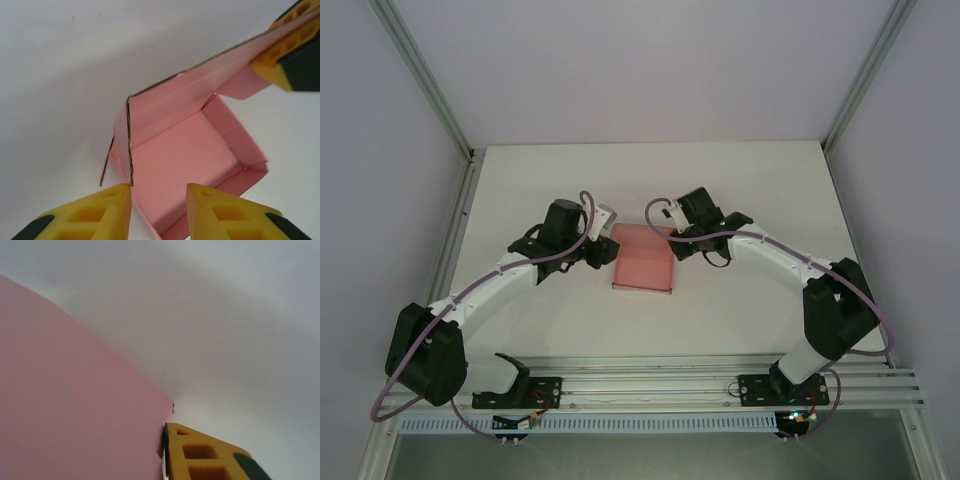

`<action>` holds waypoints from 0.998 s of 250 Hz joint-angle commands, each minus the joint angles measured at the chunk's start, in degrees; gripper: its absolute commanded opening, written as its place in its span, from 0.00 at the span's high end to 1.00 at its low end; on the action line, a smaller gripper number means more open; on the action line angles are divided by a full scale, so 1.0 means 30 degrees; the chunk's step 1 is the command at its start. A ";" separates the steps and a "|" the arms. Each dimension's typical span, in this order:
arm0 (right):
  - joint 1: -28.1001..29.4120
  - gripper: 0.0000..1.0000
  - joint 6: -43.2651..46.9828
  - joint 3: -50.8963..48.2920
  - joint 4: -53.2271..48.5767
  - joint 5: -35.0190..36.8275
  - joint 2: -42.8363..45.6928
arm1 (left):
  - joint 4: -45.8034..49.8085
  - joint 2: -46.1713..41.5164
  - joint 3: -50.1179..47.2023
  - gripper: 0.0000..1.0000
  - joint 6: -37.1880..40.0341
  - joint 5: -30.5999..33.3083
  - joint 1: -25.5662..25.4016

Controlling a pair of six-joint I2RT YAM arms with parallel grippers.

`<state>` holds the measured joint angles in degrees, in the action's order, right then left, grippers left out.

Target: Assemble paper box

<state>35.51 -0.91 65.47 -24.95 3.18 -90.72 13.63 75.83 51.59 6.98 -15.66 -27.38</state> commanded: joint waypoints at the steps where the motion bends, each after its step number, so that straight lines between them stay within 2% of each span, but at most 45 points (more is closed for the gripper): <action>1: 0.0035 0.91 0.0213 -0.0083 0.0232 -0.0027 0.0201 | 0.0473 -0.0243 0.0123 0.64 0.0426 0.1728 -0.0147; 42: 0.0056 0.93 0.1880 0.0002 0.0016 -0.0164 0.0483 | 0.0229 -0.1014 -0.0350 0.61 0.1200 0.4029 -0.0069; 56: 0.0045 0.94 0.2515 0.0001 0.0055 -0.0474 0.0560 | 0.0291 -0.1138 -0.0487 0.58 0.1456 0.4151 0.0241; 91: 0.0015 0.96 0.4134 0.0082 0.0006 -0.1499 0.0617 | 0.0552 -0.0842 -0.0023 0.44 0.2245 0.1462 0.1555; 120: -0.0125 0.98 0.5680 0.0231 -0.0092 -0.2769 0.0512 | 0.0643 0.0052 0.1045 0.44 0.3122 -0.0538 0.2627; 147: -0.0408 0.98 0.6496 0.0553 -0.0305 -0.3814 0.0481 | 0.2331 0.1119 0.2191 0.45 0.4406 -0.2296 0.3135; 179: -0.0707 0.98 0.6623 0.1045 -0.0567 -0.4385 0.0248 | 0.3486 0.2006 0.2912 0.50 0.5489 -0.4618 0.3172; 215: -0.0730 0.98 0.6799 0.1365 -0.0722 -0.4764 0.0045 | 0.2736 0.2634 0.3080 0.54 0.5099 -0.4479 0.3169; 232: -0.0738 0.98 0.6893 0.1494 -0.0850 -0.4868 -0.0094 | 0.2498 0.3036 0.3323 0.65 0.4753 -0.4448 0.3147; 250: -0.0734 0.98 0.6982 0.1693 -0.1079 -0.4978 -0.0282 | 0.2123 0.3435 0.3581 0.80 0.4206 -0.4532 0.3133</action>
<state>33.45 18.37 68.18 -26.74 -8.67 -90.59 20.93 84.38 59.72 20.97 -26.55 -17.93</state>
